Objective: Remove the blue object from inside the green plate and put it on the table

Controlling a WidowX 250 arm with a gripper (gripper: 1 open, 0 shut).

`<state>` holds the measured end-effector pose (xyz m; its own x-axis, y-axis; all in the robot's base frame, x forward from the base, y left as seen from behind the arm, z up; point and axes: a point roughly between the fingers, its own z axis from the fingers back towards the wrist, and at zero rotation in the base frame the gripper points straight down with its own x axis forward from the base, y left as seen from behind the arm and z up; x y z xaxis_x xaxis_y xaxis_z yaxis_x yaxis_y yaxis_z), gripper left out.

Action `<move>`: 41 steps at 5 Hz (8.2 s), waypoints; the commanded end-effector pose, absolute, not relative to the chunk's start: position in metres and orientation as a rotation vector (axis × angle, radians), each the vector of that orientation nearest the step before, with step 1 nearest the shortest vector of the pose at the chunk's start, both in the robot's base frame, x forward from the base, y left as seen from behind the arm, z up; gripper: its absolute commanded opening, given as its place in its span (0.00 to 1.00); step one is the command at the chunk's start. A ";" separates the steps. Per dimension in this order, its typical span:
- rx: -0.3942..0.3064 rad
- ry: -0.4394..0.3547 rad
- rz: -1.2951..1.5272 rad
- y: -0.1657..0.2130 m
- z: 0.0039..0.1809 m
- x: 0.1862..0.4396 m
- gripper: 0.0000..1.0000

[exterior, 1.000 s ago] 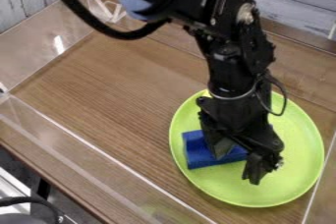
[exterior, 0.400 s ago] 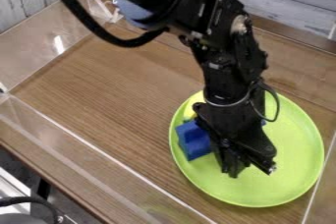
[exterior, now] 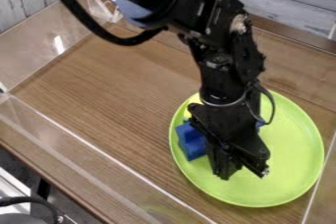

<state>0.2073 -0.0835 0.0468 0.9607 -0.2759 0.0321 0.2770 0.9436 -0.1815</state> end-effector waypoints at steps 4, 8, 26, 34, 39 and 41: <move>-0.166 -0.041 -0.291 -0.075 0.074 0.215 0.00; -0.107 -0.016 -0.276 -0.046 0.123 0.216 0.00; -0.132 -0.100 -0.323 -0.086 0.041 0.229 1.00; -0.126 -0.124 -0.351 -0.093 0.018 0.237 0.00; -0.061 -0.061 -0.377 -0.087 0.051 0.231 0.00; -0.010 -0.039 -0.366 -0.075 0.092 0.232 0.00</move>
<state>0.2255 -0.0748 0.0808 0.9327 -0.3606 -0.0088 0.3606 0.9327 -0.0072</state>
